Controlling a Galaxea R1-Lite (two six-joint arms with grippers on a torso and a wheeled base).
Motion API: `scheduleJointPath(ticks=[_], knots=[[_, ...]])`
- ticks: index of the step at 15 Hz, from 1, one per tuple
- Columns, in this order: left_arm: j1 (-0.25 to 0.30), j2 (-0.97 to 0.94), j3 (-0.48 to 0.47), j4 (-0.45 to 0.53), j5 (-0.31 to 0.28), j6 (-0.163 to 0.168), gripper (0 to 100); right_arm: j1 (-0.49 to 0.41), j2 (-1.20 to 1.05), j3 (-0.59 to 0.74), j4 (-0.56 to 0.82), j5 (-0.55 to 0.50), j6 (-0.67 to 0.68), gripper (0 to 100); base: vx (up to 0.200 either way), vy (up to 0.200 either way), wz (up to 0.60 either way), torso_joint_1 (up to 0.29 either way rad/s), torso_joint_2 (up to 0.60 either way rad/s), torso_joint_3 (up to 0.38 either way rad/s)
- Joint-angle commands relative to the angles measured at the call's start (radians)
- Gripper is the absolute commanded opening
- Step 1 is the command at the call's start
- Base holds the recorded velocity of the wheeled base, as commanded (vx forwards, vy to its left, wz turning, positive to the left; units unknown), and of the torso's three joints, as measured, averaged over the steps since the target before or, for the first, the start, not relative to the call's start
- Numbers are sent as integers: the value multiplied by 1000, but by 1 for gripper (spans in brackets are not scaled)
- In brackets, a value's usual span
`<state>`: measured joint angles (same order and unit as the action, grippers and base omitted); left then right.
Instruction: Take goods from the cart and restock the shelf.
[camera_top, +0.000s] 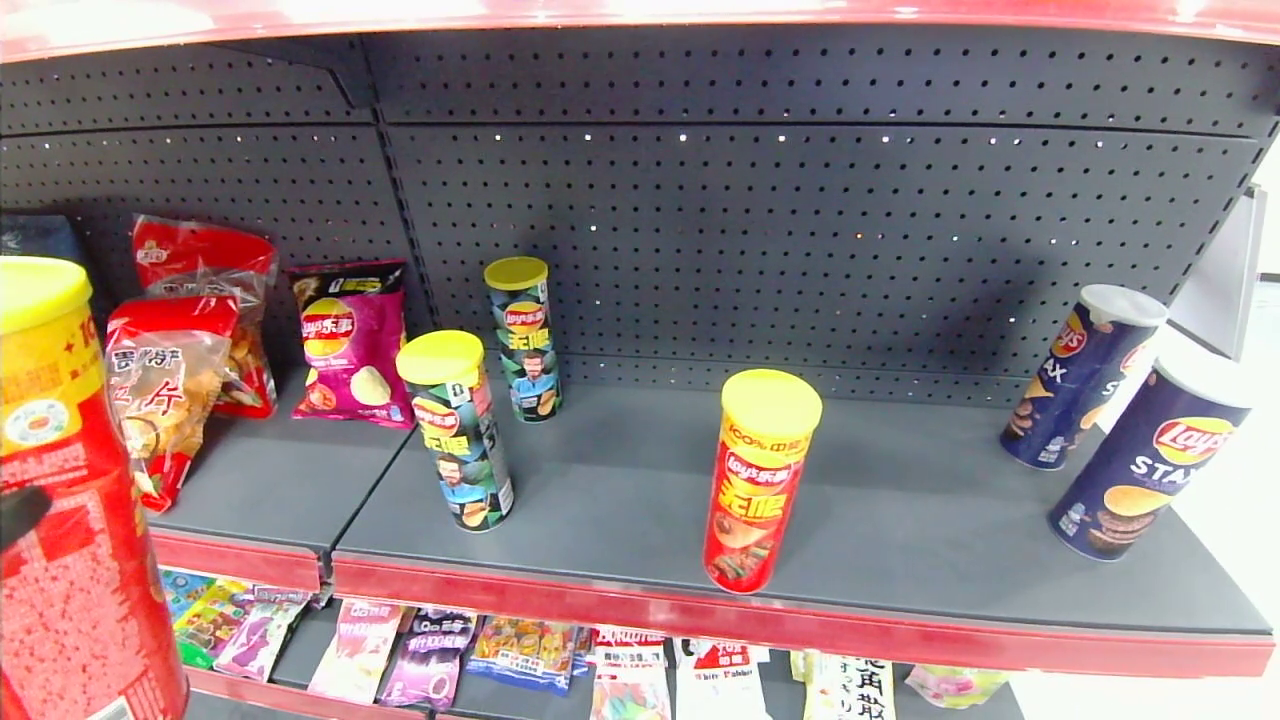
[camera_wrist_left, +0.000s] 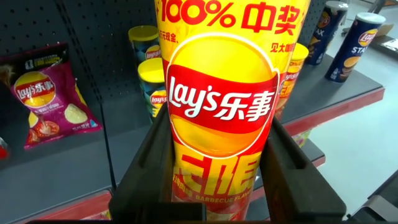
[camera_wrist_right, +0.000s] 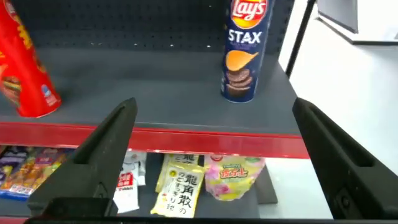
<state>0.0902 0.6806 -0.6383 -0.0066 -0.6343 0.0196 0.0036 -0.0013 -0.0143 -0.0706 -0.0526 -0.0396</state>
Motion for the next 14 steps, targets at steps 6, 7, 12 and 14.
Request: scheduleJointPath(ticks=[6, 7, 12, 14], knots=[[0, 2, 2, 0, -1, 0, 0, -2, 1, 13, 74, 46, 38, 100, 0, 0, 0, 0, 0, 0], [0, -3, 11, 0, 1, 0, 0, -2, 1, 13, 75, 39, 46, 100, 0, 0, 0, 0, 0, 0], [-38, 8, 6, 0, -68, 2, 0, -1, 1, 13, 75, 39, 43, 100, 0, 0, 0, 0, 0, 0], [-43, 63, -1, -42, -65, 2, 0, -1, 1, 13, 75, 39, 43, 100, 0, 0, 0, 0, 0, 0]])
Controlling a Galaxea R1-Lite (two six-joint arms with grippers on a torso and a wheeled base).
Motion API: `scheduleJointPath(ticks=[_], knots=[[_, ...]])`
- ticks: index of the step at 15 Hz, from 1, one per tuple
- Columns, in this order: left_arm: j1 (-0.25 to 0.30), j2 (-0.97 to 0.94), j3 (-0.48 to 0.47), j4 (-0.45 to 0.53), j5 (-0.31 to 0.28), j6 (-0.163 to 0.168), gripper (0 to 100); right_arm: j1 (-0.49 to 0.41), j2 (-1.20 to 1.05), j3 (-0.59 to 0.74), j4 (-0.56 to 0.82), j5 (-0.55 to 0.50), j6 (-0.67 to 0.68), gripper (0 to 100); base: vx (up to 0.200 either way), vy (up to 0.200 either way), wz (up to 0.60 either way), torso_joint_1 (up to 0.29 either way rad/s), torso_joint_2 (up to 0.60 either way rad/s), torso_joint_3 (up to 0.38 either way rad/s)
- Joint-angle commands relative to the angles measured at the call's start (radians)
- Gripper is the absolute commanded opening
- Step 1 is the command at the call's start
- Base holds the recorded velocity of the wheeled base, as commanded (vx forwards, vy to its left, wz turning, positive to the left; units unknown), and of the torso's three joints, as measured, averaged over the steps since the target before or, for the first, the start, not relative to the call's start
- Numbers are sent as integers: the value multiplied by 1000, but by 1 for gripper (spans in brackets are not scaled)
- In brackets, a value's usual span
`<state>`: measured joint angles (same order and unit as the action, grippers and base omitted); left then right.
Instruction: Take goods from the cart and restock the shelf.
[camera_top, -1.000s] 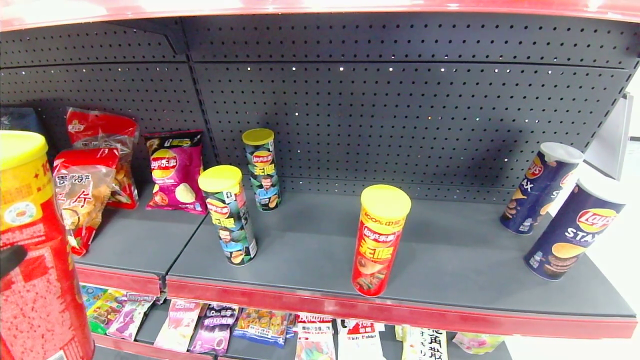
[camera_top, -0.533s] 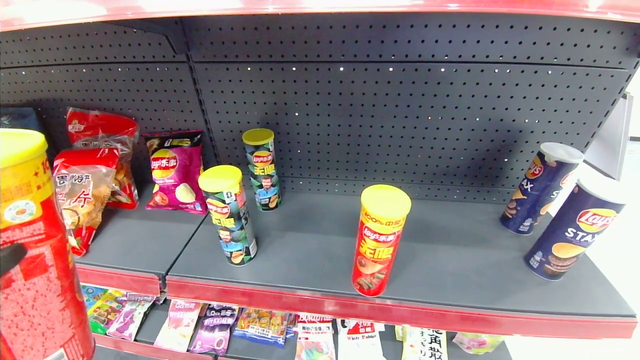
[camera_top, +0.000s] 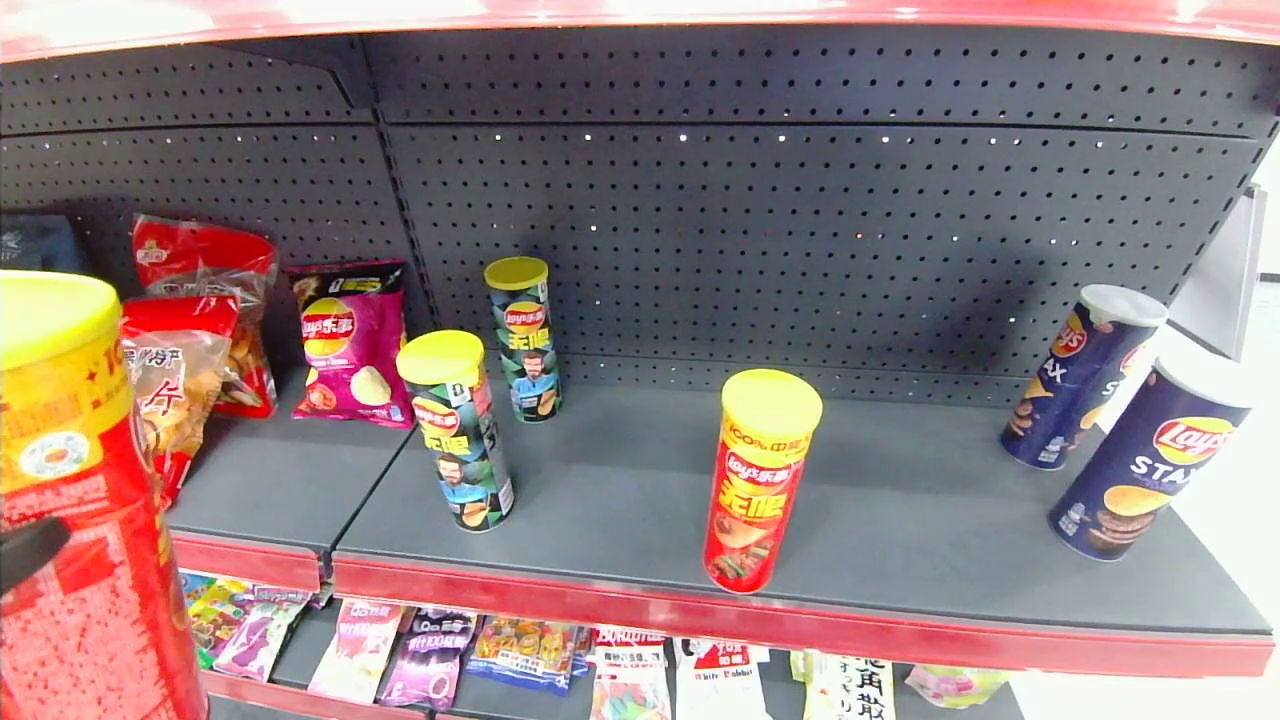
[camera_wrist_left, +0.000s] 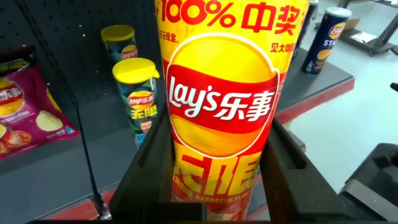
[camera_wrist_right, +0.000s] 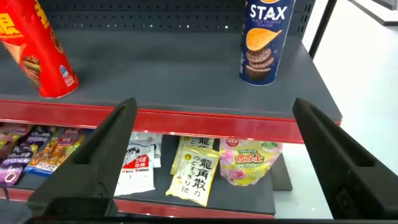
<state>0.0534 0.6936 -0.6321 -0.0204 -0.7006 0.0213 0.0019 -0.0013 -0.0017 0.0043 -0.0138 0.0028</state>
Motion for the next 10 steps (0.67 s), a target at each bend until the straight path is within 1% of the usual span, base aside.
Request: scheduleJointPath(ticks=[1, 2, 5, 10], knots=[[-6, 61, -8, -49, 3, 0, 0, 0, 1, 0, 0, 0, 0, 100, 0, 0, 0, 0, 0, 0], [-6, 90, -8, -92, 3, 0, 0, 1, 1, 0, 0, 0, 0, 100, 0, 0, 0, 0, 0, 0], [-7, 112, -8, -104, -3, 0, 0, 1, 1, 0, 0, 0, 0, 100, 0, 0, 0, 0, 0, 0], [-9, 112, -9, -104, -3, 0, 0, 1, 1, 0, 0, 2, -1, 100, 0, 0, -600, 4, 2, 2]])
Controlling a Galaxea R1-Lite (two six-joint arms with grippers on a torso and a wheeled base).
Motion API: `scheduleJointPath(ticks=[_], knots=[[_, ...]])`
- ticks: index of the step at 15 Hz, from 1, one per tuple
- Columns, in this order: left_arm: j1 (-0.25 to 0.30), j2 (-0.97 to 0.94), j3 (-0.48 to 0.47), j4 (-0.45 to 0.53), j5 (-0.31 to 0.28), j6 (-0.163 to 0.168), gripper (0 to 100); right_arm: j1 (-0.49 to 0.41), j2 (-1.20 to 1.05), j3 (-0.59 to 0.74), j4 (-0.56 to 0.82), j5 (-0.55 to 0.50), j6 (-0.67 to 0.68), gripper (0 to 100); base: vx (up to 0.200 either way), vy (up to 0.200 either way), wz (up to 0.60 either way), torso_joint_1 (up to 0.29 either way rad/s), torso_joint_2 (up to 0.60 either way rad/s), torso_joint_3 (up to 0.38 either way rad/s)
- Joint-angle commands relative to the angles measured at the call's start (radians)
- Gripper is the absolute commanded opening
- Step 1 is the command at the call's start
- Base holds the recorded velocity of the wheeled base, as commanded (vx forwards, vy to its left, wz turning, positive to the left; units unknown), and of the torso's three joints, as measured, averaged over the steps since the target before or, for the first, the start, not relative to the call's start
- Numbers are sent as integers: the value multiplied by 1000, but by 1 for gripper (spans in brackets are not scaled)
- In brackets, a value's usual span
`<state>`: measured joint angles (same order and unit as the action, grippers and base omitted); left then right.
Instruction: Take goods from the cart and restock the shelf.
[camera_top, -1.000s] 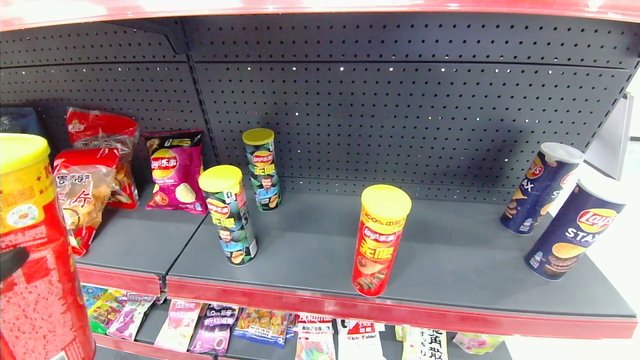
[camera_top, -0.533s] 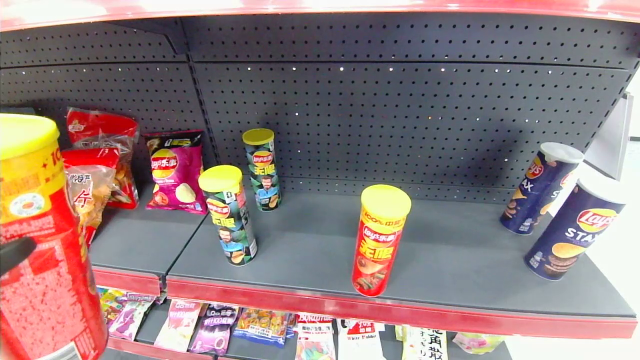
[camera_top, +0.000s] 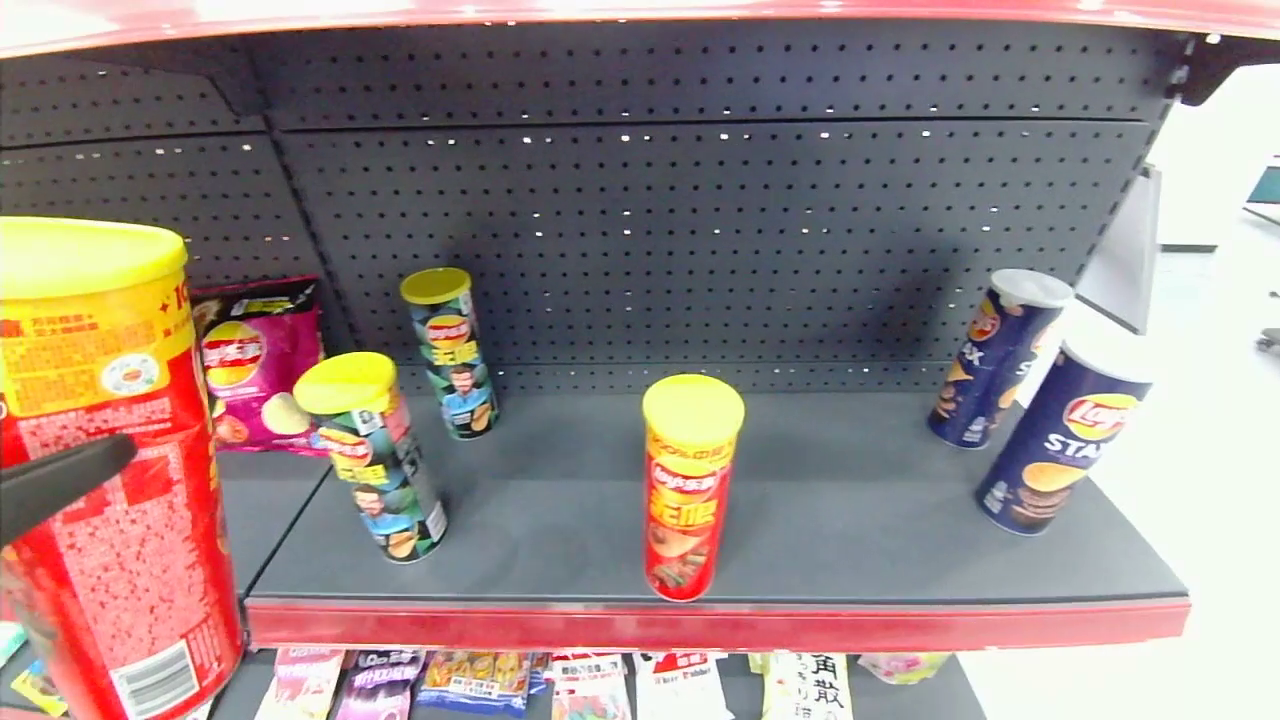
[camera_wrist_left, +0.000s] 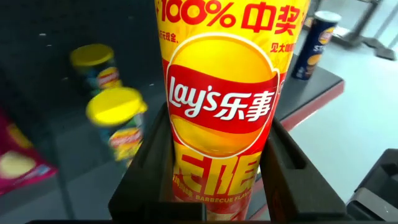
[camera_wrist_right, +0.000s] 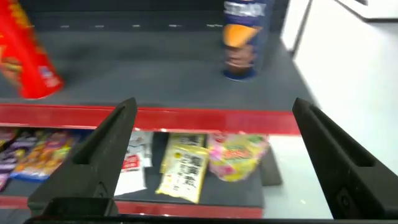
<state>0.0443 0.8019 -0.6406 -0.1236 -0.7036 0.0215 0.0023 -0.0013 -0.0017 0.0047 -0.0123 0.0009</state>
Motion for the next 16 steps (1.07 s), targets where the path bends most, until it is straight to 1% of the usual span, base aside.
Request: scheduleJointPath(ticks=[1, 4, 6, 9, 10, 11, 14, 15, 16], knots=[[0, 3, -2, -1, -2, 0, 0, 1, 1, 0, 0, 0, 1, 100, 0, 0, -600, 2, -2, -2], [0, 5, -5, -1, 0, 0, 0, 1, 1, 0, 0, 0, 1, 100, 0, 0, -600, -6, 4, 4], [0, 10, -5, -1, 3, 0, 0, 1, 1, 0, 0, 0, 1, 100, 0, 0, 0, 0, 0, 0], [3, 60, -27, -2, 24, -8, 0, 1, 1, 0, 0, 0, 1, 100, 0, 0, 0, 0, 0, 0], [5, 76, -28, -4, 39, -8, 0, 1, 1, 0, 0, 0, 1, 100, 0, 0, 0, 0, 0, 0], [3, 85, -24, -5, 42, -9, 0, 1, 1, 0, 0, 0, 1, 100, 0, 0, 0, 0, 0, 0], [-21, 143, -25, -21, 39, -5, 0, 1, 1, 0, 0, 0, 1, 100, 0, 0, 0, 0, 0, 0], [-23, 175, -16, -51, 39, -6, 0, 1, 1, 0, 0, 0, 1, 100, 0, 0, 0, 0, 0, 0], [-29, 195, -1, -59, 39, -5, 0, 1, 1, 0, 0, 0, 1, 100, 0, 0, 0, 0, 0, 0]])
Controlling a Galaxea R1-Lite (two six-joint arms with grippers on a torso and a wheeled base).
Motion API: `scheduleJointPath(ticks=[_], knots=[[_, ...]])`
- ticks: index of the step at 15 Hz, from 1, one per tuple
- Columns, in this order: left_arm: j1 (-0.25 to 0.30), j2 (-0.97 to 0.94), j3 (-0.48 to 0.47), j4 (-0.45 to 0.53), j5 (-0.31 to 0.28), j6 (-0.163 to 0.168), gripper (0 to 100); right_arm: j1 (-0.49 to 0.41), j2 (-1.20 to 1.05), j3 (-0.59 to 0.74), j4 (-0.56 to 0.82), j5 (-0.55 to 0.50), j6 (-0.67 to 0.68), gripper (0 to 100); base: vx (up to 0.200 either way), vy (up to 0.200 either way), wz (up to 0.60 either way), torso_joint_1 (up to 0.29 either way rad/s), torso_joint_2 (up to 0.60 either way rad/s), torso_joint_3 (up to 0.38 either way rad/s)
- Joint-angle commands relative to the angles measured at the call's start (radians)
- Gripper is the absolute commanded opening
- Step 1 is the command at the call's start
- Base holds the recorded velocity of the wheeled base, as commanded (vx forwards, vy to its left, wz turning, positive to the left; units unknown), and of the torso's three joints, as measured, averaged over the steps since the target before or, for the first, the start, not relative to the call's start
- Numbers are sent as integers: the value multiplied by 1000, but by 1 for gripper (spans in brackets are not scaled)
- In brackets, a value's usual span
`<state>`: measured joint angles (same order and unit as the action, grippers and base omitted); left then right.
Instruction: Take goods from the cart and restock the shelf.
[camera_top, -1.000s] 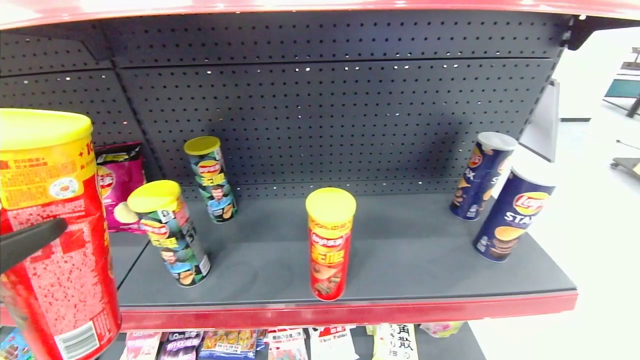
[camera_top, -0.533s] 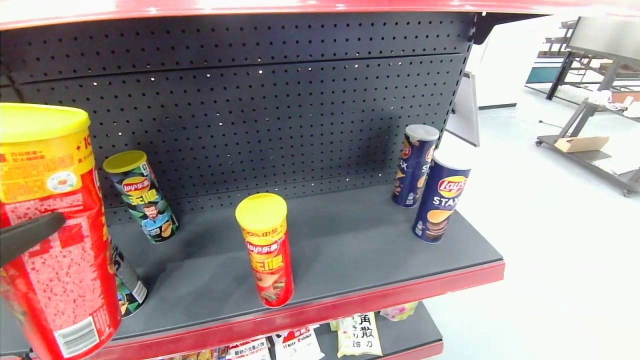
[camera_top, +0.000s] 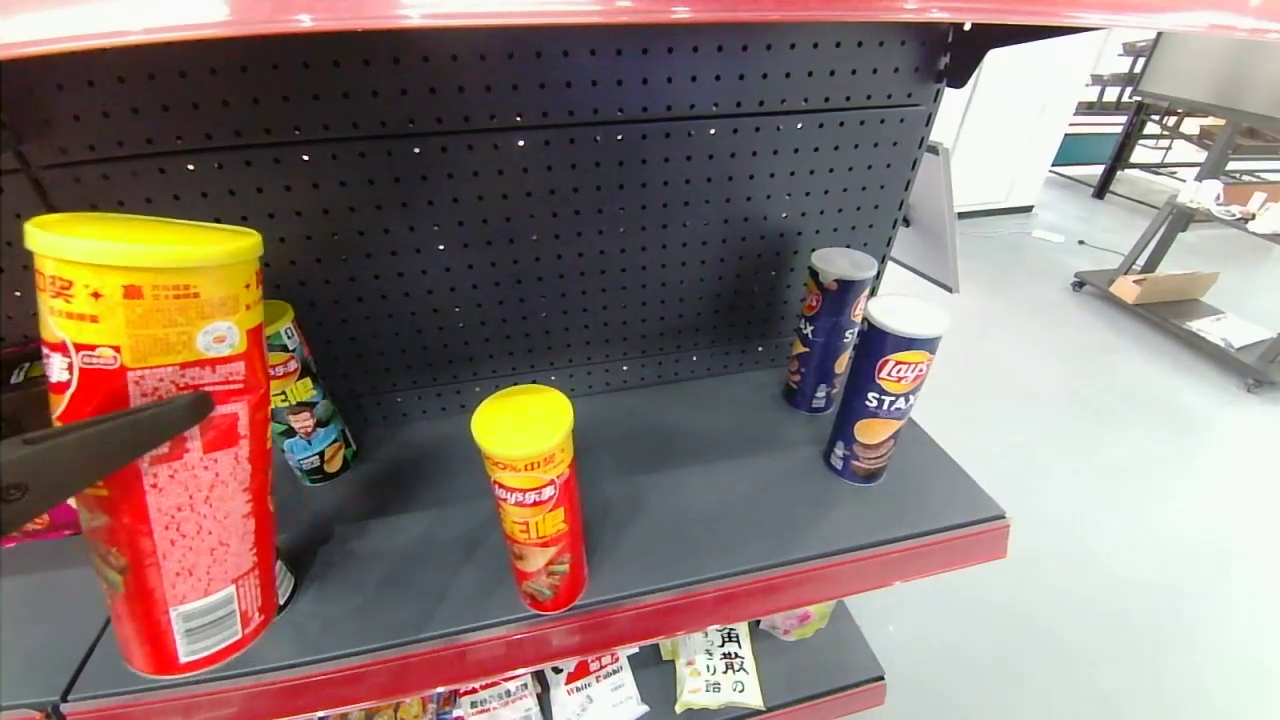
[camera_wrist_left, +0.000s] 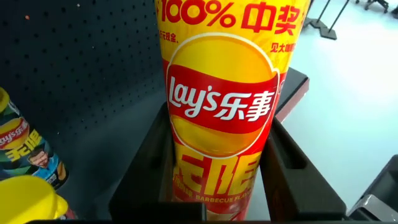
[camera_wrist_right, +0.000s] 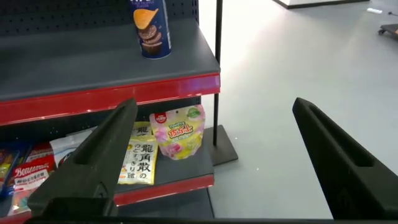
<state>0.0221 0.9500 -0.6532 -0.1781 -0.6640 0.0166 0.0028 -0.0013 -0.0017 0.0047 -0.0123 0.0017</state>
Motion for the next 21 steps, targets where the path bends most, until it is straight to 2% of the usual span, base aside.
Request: scheduleJointPath(ticks=[1, 7, 12, 14, 18, 21], knots=[[-11, 67, 18, -6, 0, 0, 0, 0, 1, 0, 0, 0, 0, 100, 0, 0, 0, 0, 0, 0], [-11, 210, 20, -35, -2, 5, 0, 0, 1, 0, 0, 0, 0, 100, 0, 0, 0, 0, 0, 0], [-11, 389, 35, -276, 1, 5, 0, 0, 1, 0, 0, 0, 0, 100, 0, 0, 0, 0, 0, 0], [-16, 452, 35, -337, 3, 5, 0, 0, 1, 0, 0, 0, 0, 100, 0, 0, 0, 0, 0, 0], [-65, 529, 33, -406, 6, 2, 0, 0, 1, 0, 0, 0, 0, 100, 0, 0, 0, 0, 0, 0], [-77, 610, 27, -523, 6, 0, 0, 0, 1, 0, 0, 0, 0, 100, 0, 0, 0, 0, 0, 0]])
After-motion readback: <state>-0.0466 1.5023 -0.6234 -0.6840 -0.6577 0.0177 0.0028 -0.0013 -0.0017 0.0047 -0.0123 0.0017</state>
